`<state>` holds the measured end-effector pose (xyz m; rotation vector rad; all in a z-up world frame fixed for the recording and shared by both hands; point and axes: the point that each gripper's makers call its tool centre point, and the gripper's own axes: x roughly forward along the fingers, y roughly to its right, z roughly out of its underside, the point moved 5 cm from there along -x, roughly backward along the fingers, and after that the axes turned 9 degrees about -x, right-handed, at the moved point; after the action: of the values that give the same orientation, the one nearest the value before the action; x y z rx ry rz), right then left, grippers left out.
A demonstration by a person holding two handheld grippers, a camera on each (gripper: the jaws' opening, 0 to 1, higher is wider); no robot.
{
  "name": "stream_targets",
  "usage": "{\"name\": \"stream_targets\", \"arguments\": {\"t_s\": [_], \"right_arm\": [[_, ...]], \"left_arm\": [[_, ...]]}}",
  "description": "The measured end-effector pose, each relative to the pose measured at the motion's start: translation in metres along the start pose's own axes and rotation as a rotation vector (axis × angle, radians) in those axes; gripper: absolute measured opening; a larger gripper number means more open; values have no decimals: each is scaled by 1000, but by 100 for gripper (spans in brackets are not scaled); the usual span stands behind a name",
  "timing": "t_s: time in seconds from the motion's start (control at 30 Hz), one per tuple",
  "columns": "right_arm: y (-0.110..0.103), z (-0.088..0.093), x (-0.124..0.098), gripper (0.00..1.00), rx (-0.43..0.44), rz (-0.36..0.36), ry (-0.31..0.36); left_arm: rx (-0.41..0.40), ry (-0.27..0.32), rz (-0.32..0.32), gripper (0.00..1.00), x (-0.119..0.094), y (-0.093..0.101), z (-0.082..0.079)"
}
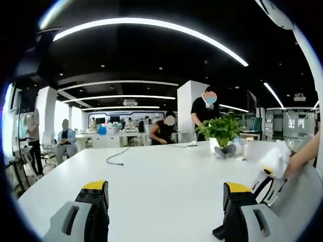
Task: Press the specified remote control buttons in sequence, fully releasing each button before pressing the next.
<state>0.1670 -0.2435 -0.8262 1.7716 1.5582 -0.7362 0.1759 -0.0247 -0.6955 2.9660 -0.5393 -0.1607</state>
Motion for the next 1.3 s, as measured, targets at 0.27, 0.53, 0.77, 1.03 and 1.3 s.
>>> {"name": "stream_targets", "arguments": {"t_s": [0.27,0.53,0.77,1.03,1.3], "right_arm": [[1,1,0,22,4,-2,-6],[5,1,-1,21,-14,-21,-19],[8,1,0,21,-24,-30,-37],[11,1,1,21,-23,-33,-49],[19,1,4,21,-15,-20,-59]], "left_arm": [[31,-1,4,97,-2,-2,-1],[28,-12,15,97,0,-1,0],[30,-25,15,96,-2,-2,2],[27,-36,-2,95,-4,-4,3],[33,-44,-4,94,-5,-4,4]]}}
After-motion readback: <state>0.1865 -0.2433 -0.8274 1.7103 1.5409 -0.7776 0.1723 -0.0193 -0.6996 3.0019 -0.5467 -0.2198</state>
